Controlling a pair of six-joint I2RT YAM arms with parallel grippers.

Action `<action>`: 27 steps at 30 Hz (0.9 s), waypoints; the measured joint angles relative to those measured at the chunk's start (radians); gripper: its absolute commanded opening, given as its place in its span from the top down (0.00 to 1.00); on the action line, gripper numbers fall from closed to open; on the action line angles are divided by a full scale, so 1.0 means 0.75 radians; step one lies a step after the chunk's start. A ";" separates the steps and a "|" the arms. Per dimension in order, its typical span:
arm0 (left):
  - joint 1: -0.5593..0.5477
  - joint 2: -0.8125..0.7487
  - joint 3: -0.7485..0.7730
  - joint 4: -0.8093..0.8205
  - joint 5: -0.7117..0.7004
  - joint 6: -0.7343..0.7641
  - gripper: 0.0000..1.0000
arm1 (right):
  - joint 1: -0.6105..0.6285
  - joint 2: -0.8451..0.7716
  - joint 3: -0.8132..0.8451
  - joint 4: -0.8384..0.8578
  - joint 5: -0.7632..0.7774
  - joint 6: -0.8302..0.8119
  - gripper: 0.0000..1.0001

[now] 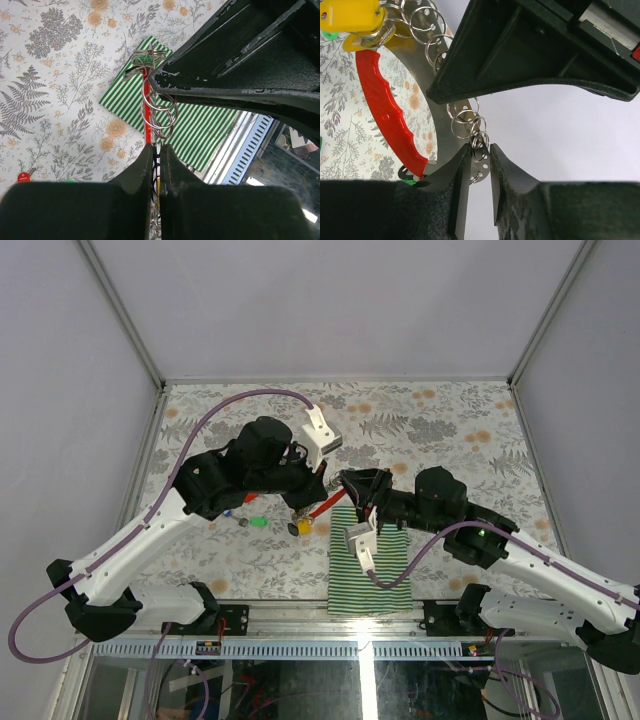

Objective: Put the keys on the keyring

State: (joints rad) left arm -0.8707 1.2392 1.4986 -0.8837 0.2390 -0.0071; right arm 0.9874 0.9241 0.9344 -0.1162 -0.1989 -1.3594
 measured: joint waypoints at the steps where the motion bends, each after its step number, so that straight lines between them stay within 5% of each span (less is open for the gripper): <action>1: 0.000 0.000 0.000 -0.001 0.001 0.000 1.00 | 0.000 0.000 0.002 -0.001 0.000 -0.003 0.78; 17: 0.000 0.000 0.001 -0.007 0.000 0.000 1.00 | 0.000 -0.012 0.022 -0.012 -0.002 0.102 1.00; 27: -0.008 -0.007 0.006 -0.002 -0.015 -0.003 1.00 | 0.000 -0.061 -0.057 0.164 0.014 0.409 1.00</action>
State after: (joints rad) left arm -0.8764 1.2339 1.5032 -0.8852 0.2276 -0.0093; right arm 0.9874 0.8787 0.8917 0.0071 -0.1883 -1.0527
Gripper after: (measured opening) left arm 0.041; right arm 0.009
